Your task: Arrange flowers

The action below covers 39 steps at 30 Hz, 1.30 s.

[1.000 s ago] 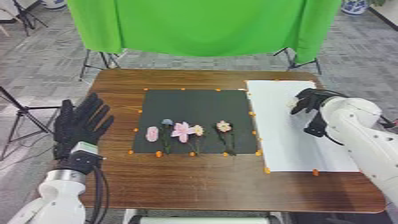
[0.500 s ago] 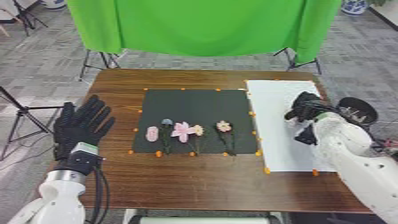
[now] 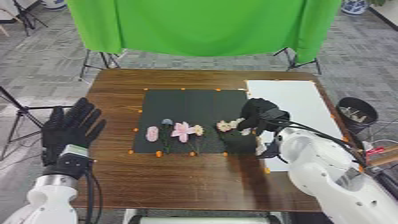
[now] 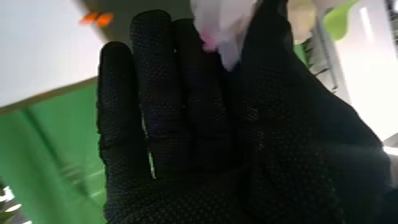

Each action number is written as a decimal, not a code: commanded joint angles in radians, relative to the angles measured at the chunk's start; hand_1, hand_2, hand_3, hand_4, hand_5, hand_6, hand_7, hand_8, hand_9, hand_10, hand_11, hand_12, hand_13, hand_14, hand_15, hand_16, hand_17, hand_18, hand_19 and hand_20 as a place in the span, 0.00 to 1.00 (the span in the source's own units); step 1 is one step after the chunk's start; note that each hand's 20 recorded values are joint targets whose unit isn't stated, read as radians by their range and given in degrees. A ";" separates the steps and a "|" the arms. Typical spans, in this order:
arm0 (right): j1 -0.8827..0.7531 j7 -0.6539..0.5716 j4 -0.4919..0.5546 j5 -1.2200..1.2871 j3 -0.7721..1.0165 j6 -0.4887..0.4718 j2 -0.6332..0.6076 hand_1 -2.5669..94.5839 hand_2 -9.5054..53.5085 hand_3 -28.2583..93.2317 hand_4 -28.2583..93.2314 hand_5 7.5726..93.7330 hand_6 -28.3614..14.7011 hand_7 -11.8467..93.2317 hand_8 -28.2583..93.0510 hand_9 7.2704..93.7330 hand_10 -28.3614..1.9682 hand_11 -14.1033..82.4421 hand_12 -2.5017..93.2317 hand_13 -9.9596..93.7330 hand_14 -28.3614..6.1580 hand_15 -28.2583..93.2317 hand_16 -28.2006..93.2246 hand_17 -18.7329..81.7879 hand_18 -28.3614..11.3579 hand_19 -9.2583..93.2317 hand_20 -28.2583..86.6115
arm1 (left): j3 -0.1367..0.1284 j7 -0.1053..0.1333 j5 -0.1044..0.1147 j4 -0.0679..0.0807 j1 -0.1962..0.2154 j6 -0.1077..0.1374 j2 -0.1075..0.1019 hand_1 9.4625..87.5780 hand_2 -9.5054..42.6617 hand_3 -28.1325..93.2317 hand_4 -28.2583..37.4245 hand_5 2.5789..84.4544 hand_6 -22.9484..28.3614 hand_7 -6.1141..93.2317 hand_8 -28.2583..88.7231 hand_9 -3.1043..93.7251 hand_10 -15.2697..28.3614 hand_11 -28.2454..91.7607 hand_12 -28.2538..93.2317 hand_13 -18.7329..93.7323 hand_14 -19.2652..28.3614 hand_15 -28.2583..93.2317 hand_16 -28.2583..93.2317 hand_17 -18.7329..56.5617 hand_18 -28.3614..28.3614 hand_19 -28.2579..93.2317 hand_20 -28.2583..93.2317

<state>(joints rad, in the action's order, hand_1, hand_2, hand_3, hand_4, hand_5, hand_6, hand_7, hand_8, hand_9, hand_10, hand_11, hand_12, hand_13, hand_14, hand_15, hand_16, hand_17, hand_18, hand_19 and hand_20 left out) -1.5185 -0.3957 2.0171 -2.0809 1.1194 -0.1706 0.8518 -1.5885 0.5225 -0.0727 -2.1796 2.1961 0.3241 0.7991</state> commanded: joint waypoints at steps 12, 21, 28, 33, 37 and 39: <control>-0.070 -0.068 0.007 -0.077 0.000 0.006 -0.012 0.49 0.00 0.88 0.00 0.62 0.66 0.33 0.14 0.68 0.55 0.31 0.19 0.72 0.54 0.51 0.40 0.46 0.25 0.72 0.45 | 0.020 -0.050 -0.047 0.005 -0.001 0.021 0.027 0.19 0.55 0.78 0.00 0.49 0.62 0.24 0.16 0.36 0.69 0.40 0.30 0.33 0.69 0.49 0.16 0.14 0.73 0.55 0.28; -0.117 -0.079 0.064 -0.076 0.019 -0.013 -0.009 0.45 0.00 0.90 0.00 0.44 0.60 0.28 0.12 0.53 0.46 0.27 0.17 0.67 0.49 0.50 0.37 0.45 0.26 0.71 0.41 | 0.026 -0.050 -0.049 0.008 -0.003 0.014 0.026 0.20 0.55 0.78 0.00 0.49 0.62 0.24 0.16 0.34 0.68 0.40 0.30 0.33 0.69 0.49 0.16 0.14 0.73 0.55 0.28; -0.176 0.040 0.059 -0.048 0.090 0.192 -0.019 0.35 0.00 0.88 0.00 0.38 0.54 0.25 0.13 0.44 0.39 0.25 0.17 0.62 0.44 0.51 0.36 0.44 0.23 0.73 0.41 | 0.006 -0.041 -0.067 0.011 -0.003 0.006 0.018 0.20 0.55 0.77 0.00 0.48 0.63 0.23 0.16 0.34 0.68 0.39 0.30 0.32 0.68 0.48 0.16 0.14 0.73 0.55 0.28; -0.234 0.174 0.037 0.138 0.200 0.331 0.009 0.20 0.16 0.87 0.00 0.29 0.53 0.24 0.15 0.35 0.33 0.23 0.17 0.51 0.38 0.49 0.35 0.41 0.22 0.68 0.39 | -0.012 -0.047 -0.075 0.013 0.008 -0.010 0.028 0.20 0.57 0.75 0.00 0.47 0.62 0.21 0.16 0.34 0.68 0.38 0.29 0.32 0.67 0.47 0.15 0.14 0.73 0.55 0.28; -0.277 0.296 0.018 0.372 0.342 0.302 0.070 0.16 0.23 0.88 0.00 0.29 0.55 0.24 0.15 0.32 0.37 0.23 0.17 0.45 0.38 0.44 0.35 0.37 0.26 0.56 0.37 | -0.028 -0.035 -0.066 0.011 0.027 -0.001 0.030 0.21 0.59 0.72 0.00 0.47 0.66 0.16 0.16 0.34 0.69 0.37 0.28 0.32 0.65 0.45 0.15 0.14 0.72 0.54 0.28; -0.289 0.304 0.019 0.500 0.375 0.343 0.084 0.14 0.25 0.88 0.00 0.30 0.57 0.25 0.14 0.32 0.39 0.22 0.16 0.42 0.38 0.40 0.37 0.35 0.27 0.50 0.38 | -0.029 -0.021 -0.057 0.010 0.030 0.007 0.031 0.21 0.59 0.71 0.00 0.47 0.68 0.15 0.17 0.34 0.70 0.37 0.28 0.32 0.66 0.45 0.15 0.15 0.72 0.54 0.28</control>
<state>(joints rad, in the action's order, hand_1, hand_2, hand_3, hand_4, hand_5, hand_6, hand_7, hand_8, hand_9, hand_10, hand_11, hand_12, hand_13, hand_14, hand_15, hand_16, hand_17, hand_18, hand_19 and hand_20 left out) -1.7665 -0.1286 2.0432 -1.8602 1.3606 0.1914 0.8775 -1.6005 0.4811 -0.1393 -2.1674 2.1946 0.3300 0.8199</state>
